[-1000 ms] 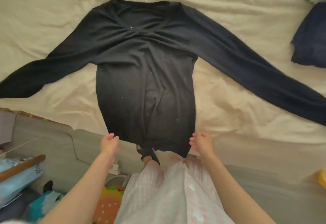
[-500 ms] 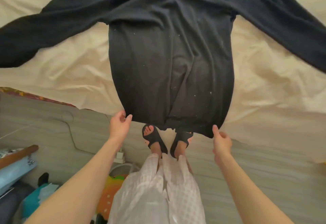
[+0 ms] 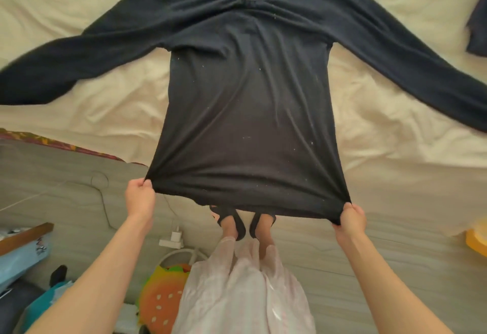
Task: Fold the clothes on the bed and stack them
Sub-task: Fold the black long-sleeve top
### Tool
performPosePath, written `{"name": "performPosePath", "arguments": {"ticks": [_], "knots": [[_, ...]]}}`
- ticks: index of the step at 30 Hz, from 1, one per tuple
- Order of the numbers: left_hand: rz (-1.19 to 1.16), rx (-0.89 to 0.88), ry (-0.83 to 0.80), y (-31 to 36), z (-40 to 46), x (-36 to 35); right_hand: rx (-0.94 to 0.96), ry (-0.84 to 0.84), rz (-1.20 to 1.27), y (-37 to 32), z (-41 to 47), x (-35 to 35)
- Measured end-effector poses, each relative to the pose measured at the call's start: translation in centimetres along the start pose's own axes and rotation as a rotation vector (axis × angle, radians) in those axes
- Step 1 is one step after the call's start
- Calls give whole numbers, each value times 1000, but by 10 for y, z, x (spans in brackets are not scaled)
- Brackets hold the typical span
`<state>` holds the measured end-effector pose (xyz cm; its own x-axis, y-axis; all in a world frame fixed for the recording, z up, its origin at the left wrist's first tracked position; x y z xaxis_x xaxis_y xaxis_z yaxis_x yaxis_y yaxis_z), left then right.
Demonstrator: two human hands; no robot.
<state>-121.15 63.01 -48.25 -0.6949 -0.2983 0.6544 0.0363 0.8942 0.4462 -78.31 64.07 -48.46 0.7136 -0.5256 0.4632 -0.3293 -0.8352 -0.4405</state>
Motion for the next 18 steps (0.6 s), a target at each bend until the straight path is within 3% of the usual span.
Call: {"name": "performPosePath", "arguments": {"ticks": [5,9,15,18], "knots": [[82,-175,3,12,-26,24,47,53,-58,-5,-12,16],[170,-284,-98,9,-43,34,124,11,-120,-1,-31,27],[156,-159,-481,-5,-60,50,72,-200,-94,5,-62,42],[86,-152,-470,5,-68,60,98,-200,-49,-3,-73,47]]}}
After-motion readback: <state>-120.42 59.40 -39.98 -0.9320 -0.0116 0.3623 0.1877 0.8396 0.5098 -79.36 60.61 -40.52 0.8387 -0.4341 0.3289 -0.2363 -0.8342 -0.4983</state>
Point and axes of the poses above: each hand's wrist, its own z-axis towards the middle knuckle, its own x-axis out of the back of the hand, y = z × x, the point moved 3 cm from there along z, towards the middle knuckle
